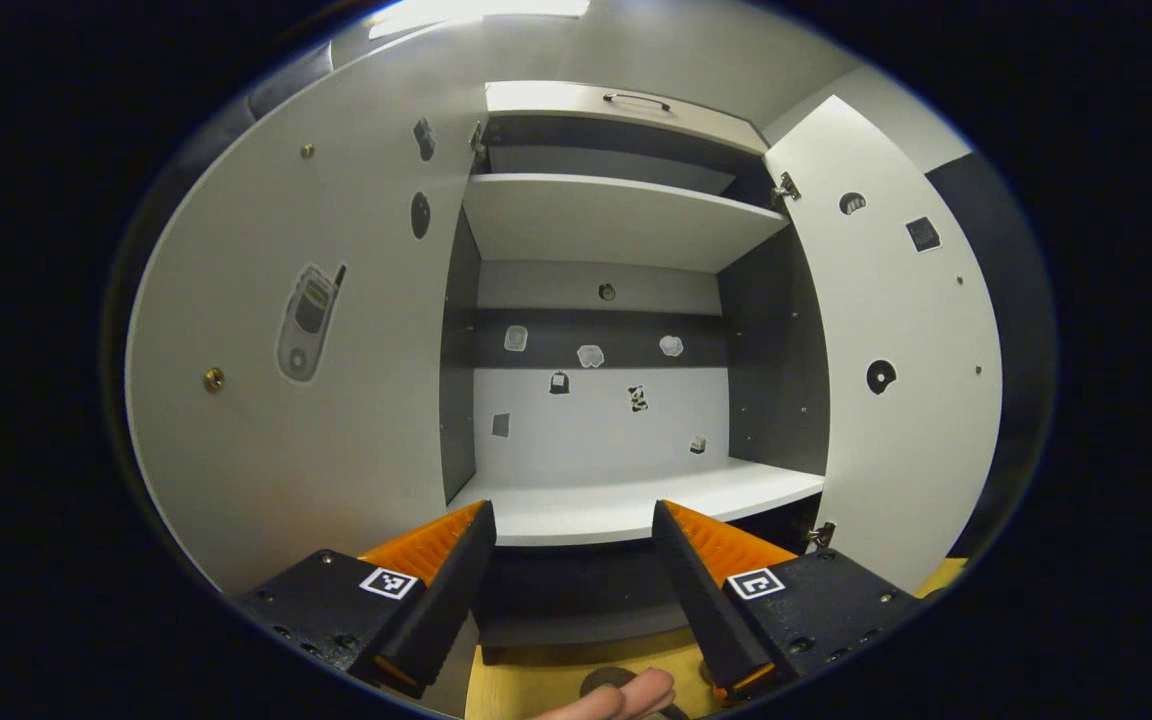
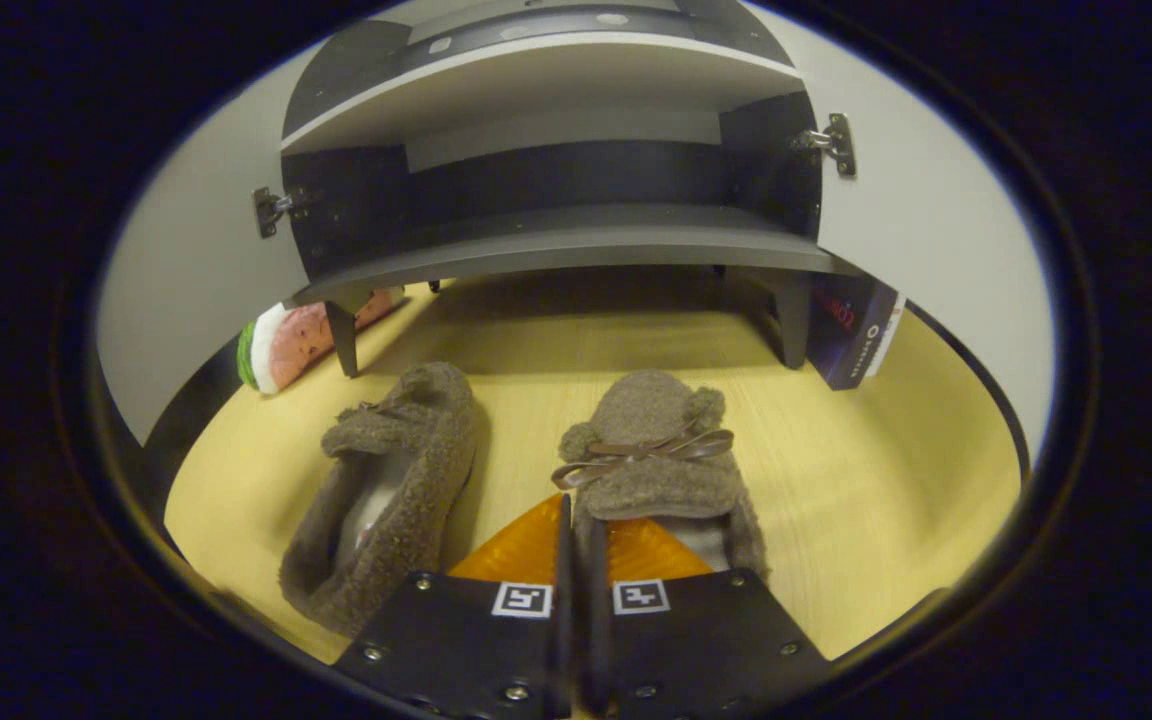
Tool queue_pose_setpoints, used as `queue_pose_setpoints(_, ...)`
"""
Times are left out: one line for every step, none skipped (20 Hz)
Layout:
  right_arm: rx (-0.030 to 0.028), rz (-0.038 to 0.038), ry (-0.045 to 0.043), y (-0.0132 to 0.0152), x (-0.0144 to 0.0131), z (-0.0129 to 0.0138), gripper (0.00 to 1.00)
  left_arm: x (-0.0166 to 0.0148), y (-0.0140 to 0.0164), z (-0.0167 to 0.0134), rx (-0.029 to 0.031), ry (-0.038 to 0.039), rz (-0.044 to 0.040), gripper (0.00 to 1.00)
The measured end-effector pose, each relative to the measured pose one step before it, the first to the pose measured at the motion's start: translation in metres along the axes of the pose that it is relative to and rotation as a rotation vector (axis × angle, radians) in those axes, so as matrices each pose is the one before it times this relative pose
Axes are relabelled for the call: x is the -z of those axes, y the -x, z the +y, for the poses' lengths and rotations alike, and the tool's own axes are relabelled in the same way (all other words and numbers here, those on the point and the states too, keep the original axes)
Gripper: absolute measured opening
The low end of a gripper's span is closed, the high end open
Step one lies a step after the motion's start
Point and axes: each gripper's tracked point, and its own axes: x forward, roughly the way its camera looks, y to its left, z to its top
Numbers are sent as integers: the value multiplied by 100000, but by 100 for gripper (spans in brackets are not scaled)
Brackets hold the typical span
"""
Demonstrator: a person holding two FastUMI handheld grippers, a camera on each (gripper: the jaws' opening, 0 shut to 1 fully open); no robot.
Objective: Grab one shoe with the right hand and put it into the shoe cabinet, grab the other shoe with the left hand and put it into the shoe cabinet; then close the right door with the right hand and the left door with the left hand.
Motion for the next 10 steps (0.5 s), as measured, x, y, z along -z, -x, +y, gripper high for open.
queue_pose_setpoints(-3097,-576,2112,-52,-17,629,8,236,-348,263,-869,-326,772,96)
queue_pose_setpoints(-1229,-590,523,262,230,409,8,201,-317,225,-869,-308,432,96)
queue_pose_setpoints(-1824,-1164,979,116,-356,321,8,184,-218,-2,141,-311,488,96)
queue_pose_setpoints(-626,-1805,607,135,-318,-55,8,172,-131,-182,775,-17,558,96)
queue_pose_setpoints(-305,-1717,-307,-982,236,-185,8,91,-128,-141,957,141,4,96)
queue_pose_setpoints(-426,-1742,-633,1372,-1299,78,1,100,-152,-22,365,136,518,96)
queue_pose_setpoints(-476,-825,-710,771,-571,129,0,-1,-131,31,193,223,-76,96)
queue_pose_setpoints(514,-2441,-291,521,-942,-191,1,66,-2,-2,123,-11,141,96)
queue_pose_setpoints(-1303,-1570,607,696,-1110,222,0,4,-79,-12,231,50,-36,96)
queue_pose_setpoints(199,-2521,454,854,-1329,114,0,78,57,-146,475,106,334,96)
